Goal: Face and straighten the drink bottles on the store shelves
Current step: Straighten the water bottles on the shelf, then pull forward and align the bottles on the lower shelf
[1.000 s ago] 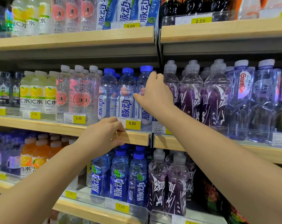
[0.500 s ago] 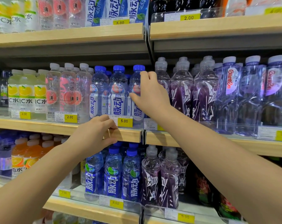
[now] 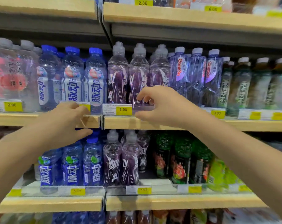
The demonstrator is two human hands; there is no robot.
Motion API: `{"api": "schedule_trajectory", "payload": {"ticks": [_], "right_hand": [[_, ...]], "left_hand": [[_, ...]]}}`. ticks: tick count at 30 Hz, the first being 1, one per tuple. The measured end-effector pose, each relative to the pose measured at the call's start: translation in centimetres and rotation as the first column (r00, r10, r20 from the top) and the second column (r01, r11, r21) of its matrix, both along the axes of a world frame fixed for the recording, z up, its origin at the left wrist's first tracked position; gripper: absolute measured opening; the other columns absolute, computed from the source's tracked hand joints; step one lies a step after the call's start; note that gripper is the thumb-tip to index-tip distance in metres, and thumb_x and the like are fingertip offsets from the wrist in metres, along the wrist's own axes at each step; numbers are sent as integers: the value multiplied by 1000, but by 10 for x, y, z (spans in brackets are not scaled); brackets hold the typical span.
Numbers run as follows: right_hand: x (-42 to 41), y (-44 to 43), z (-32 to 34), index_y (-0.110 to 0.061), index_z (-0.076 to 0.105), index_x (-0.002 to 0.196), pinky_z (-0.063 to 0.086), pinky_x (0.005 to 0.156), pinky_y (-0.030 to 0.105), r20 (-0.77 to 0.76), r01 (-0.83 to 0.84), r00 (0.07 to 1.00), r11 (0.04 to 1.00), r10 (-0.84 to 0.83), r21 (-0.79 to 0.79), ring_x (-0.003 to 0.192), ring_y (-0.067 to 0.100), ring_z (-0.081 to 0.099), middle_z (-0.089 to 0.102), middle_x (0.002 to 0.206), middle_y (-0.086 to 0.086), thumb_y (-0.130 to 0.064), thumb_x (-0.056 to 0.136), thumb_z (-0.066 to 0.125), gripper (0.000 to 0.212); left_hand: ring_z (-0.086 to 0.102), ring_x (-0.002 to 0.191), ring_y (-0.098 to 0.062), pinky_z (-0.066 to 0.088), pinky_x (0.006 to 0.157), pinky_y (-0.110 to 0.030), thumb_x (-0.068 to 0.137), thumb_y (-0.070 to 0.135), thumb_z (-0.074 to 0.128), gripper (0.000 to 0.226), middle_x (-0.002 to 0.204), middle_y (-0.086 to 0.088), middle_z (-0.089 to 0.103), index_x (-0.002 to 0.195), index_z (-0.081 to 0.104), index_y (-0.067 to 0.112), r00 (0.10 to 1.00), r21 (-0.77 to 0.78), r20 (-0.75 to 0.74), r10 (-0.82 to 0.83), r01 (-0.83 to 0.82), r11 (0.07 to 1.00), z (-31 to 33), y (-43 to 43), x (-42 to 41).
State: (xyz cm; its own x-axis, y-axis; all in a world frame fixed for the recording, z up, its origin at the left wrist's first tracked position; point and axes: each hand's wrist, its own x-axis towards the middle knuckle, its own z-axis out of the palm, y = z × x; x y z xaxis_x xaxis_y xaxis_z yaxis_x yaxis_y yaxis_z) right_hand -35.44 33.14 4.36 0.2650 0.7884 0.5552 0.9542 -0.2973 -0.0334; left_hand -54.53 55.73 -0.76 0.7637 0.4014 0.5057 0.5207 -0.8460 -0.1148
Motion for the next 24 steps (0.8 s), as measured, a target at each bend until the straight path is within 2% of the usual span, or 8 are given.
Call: {"api": "schedule_trajectory", "payload": {"ticks": [6,8,11,13,17,19,22,24], "right_hand": [[14,-81,-36,-41,56,132,50,96,38,-45,133,989,984,-139,-118,111,14,57,55,122,-10,-59,87,69,51],[17,-96,-45,-42,54,134,51,96,39,-39,166,984,975,-174,-150,114,15,57,55,125,-9,-60,88,68,51],[23,-134,-58,-43,54,136,51,95,40,-65,209,972,959,-225,-193,116,16,55,52,128,-10,-60,89,66,52],[30,-162,-66,-43,53,138,53,93,40,-79,236,963,949,-257,-210,116,16,56,51,135,-9,-60,89,65,53],[45,-219,-90,-45,49,141,53,87,38,-96,285,944,928,-314,-239,111,18,58,47,140,-7,-64,89,64,57],[56,-251,-106,-45,46,144,52,89,38,-122,296,935,923,-333,-247,119,19,56,44,144,-7,-65,88,63,61],[77,-305,-132,-44,40,150,49,103,42,-194,276,922,921,-335,-276,134,20,49,39,154,-6,-66,88,64,70],[92,-343,-148,-44,39,151,48,105,42,-246,260,911,925,-330,-278,137,18,47,38,155,-9,-65,87,65,72]], "left_hand": [[54,100,-15,54,76,-42,74,79,34,60,116,15,48,121,49,46,973,43,31,-230,228,973,-5,-78,35],[55,97,-14,54,77,-41,75,78,36,55,116,16,46,120,48,47,962,41,32,-269,268,963,-8,-101,41],[44,86,-8,47,69,-31,81,75,42,51,120,16,45,123,46,47,961,64,-42,-274,276,959,-13,-143,55],[42,88,-8,45,68,-30,83,74,44,50,123,17,45,125,45,47,961,90,-100,-259,268,959,-18,-171,64],[48,113,-12,46,71,-32,87,71,46,51,130,13,43,130,44,43,959,68,-167,-229,242,968,-35,-232,87],[47,120,-14,47,74,-33,87,71,45,56,136,10,41,135,42,43,953,40,-195,-230,242,969,-50,-267,102],[43,128,-17,49,90,-36,88,70,46,61,144,8,38,142,38,42,938,-36,-239,-251,249,968,-76,-320,125],[42,130,-18,46,100,-39,88,70,46,63,146,6,37,144,37,41,925,-79,-277,-260,247,966,-92,-354,143]]}}
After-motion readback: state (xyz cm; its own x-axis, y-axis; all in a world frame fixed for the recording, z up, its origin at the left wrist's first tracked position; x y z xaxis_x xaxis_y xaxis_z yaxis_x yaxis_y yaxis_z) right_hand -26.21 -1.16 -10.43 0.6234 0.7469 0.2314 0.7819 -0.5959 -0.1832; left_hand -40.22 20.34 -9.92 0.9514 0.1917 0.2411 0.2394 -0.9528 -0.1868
